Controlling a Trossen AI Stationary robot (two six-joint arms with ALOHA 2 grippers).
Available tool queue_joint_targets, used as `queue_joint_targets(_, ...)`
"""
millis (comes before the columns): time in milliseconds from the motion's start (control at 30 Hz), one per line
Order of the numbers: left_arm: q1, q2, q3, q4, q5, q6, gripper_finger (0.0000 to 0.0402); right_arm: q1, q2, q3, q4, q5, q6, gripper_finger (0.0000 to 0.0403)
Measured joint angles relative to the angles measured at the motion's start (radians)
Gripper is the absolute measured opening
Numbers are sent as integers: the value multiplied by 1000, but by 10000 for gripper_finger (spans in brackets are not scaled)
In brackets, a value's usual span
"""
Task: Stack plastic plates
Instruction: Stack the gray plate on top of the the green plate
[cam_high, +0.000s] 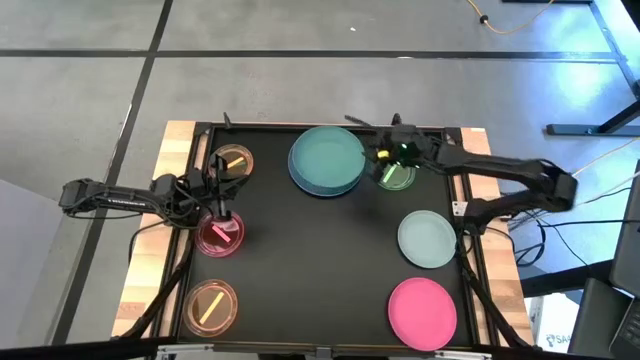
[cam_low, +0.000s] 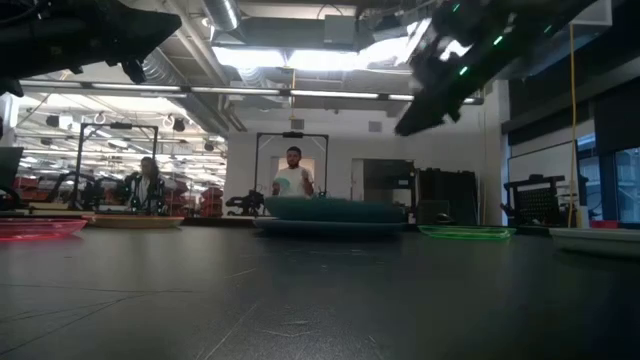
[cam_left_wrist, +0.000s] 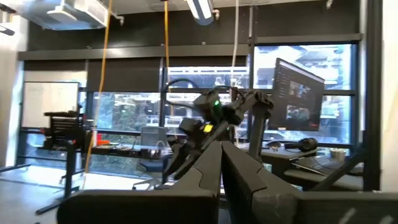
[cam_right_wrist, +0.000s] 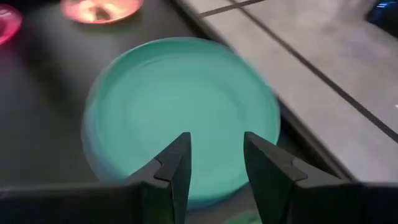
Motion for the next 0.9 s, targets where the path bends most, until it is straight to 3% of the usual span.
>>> queue_joint_targets(333,0,0,0,1,13,-1,6,303,-238,0,-377,-24,49,136)
queue_joint_targets(700,0,0,0,1,-2,-17,6,542,-245,0,-625,-138,263,136)
queue_joint_targets(900,0,0,0,0,-8,-18,6,624,-245,-1,-706,-139,400,136)
